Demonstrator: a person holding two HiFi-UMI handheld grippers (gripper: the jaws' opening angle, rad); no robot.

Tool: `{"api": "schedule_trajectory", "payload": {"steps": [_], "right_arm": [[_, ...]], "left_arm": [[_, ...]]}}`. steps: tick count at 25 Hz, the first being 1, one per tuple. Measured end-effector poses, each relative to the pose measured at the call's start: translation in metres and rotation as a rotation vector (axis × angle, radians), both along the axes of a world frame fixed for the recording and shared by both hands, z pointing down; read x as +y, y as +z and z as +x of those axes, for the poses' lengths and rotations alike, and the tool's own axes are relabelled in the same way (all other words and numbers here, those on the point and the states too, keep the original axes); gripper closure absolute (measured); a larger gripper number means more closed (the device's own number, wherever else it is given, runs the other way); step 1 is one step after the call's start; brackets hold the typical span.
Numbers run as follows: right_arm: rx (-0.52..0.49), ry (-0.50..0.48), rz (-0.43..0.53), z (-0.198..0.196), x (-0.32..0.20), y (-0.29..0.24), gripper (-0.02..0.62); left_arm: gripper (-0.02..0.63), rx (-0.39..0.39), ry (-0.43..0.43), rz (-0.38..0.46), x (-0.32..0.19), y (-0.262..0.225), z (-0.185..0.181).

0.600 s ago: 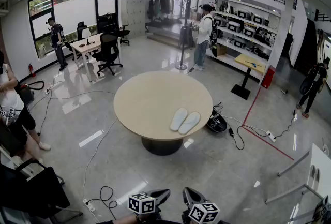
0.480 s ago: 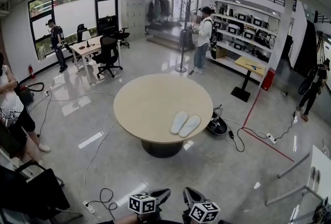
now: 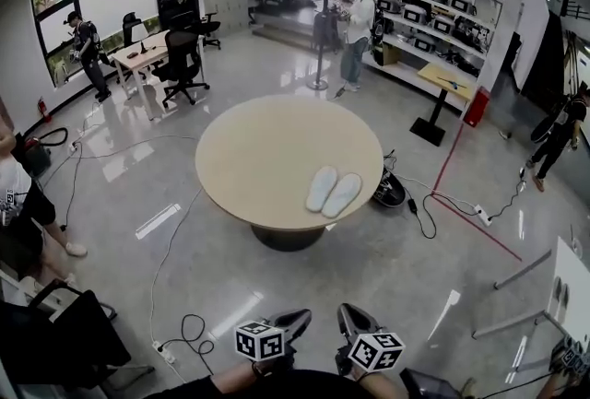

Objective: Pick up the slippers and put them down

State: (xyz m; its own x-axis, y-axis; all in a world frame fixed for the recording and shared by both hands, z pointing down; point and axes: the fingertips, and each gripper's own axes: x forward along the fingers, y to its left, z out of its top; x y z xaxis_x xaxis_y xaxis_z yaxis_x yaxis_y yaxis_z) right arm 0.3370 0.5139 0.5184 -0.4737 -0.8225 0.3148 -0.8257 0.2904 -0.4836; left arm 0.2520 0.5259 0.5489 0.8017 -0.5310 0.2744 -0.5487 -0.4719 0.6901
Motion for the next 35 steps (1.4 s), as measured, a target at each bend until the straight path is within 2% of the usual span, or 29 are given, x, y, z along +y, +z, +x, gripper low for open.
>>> {"api": "schedule_trajectory", "payload": {"steps": [5, 10, 16, 23, 28, 35], "right_arm": [[-0.007, 0.009, -0.026, -0.006, -0.02, 0.009, 0.577], [0.022, -0.018, -0.025, -0.003, -0.05, 0.021, 0.577], [-0.031, -0.056, -0.036, 0.024, -0.137, 0.034, 0.577], [-0.053, -0.142, 0.008, 0.043, -0.25, 0.008, 0.577], [-0.074, -0.201, -0.02, 0.056, -0.301, 0.013, 0.577], [-0.084, -0.187, -0.06, 0.088, -0.353, 0.023, 0.577]], "left_arm": [[0.583, 0.01, -0.019, -0.014, -0.02, 0.007, -0.012], [0.581, -0.005, -0.034, -0.047, -0.046, 0.023, -0.009], [0.581, -0.043, -0.091, -0.045, -0.128, 0.028, 0.013], [0.581, -0.086, -0.163, 0.034, -0.231, -0.004, 0.038], [0.583, -0.07, -0.222, 0.01, -0.279, -0.002, 0.054], [0.581, -0.06, -0.259, 0.009, -0.323, -0.002, 0.078]]}}
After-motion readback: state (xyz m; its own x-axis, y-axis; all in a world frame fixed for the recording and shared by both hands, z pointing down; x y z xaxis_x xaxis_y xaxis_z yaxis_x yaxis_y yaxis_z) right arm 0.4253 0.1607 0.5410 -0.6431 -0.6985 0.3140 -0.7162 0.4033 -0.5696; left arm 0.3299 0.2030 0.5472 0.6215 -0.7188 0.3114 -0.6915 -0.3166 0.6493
